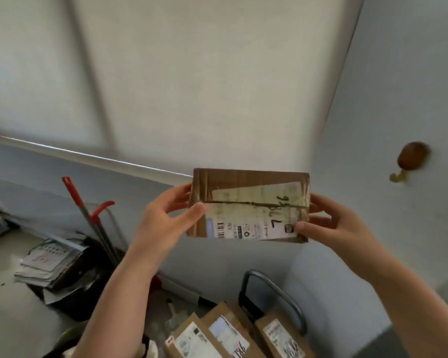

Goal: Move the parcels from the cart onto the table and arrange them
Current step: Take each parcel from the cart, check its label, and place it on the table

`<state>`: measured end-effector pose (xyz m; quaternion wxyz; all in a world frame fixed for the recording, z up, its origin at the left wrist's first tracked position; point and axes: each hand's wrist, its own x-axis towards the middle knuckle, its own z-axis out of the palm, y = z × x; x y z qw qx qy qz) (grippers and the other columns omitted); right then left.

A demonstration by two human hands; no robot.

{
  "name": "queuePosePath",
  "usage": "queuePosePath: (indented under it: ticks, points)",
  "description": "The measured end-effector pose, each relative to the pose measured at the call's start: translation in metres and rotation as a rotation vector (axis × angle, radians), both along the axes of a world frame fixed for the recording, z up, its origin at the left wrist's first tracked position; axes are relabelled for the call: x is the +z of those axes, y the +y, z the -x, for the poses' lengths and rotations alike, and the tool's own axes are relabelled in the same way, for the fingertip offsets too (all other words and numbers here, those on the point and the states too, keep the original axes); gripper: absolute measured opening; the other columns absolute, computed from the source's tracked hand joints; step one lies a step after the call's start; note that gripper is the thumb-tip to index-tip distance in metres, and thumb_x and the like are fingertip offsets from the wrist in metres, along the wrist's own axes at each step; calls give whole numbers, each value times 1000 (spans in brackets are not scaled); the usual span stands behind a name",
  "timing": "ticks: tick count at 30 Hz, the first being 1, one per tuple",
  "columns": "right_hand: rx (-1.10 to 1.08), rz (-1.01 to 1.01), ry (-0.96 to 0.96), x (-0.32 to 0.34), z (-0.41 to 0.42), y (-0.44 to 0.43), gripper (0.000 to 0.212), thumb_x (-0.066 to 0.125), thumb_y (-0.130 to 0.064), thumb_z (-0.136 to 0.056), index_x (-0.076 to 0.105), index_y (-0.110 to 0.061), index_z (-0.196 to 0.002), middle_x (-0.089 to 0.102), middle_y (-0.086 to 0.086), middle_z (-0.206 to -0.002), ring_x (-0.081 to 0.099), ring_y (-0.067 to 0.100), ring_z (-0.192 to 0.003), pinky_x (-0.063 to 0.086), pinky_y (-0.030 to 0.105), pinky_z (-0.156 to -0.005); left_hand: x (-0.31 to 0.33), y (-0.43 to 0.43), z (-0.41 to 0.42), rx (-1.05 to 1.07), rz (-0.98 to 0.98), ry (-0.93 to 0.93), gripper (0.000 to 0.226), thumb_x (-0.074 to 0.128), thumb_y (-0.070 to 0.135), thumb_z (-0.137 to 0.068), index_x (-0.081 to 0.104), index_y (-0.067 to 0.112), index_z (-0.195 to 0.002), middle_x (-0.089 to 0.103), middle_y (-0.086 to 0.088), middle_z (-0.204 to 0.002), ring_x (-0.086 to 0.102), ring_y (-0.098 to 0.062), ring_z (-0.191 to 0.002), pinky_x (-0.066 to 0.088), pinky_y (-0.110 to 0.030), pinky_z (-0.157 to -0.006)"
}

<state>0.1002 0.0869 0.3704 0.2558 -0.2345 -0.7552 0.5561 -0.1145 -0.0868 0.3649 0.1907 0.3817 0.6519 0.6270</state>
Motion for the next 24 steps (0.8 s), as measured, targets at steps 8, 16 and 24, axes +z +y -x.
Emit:
queuePosePath:
  ticks: [8, 16, 24]
  points:
    - [-309, 162, -117, -23, -81, 6, 37, 63, -22, -85, 56, -26, -121, 67, 0, -97, 67, 17, -91, 57, 35, -79, -28, 54, -69, -153, 77, -128, 40, 70, 28, -72, 64, 26, -112, 73, 1, -98, 71, -14, -86, 57, -25, -66]
    - [-579, 230, -71, -20, -220, 5, 27, 63, -23, -85, 60, -26, -111, 72, -3, -97, 68, 15, -91, 55, 35, -84, -27, 98, -194, -345, 85, -141, 27, 54, 34, -87, 61, 29, -113, 73, 7, -95, 68, -5, -84, 54, -17, -61]
    - [-960, 156, -121, -16, -416, -22, 18, 56, -36, -90, 62, -33, -106, 70, -12, -92, 66, 6, -83, 53, 23, -71, -44, 145, -389, -602, 112, -218, 19, 45, 34, -91, 59, 28, -103, 68, 3, -93, 62, -15, -87, 52, -31, -74]
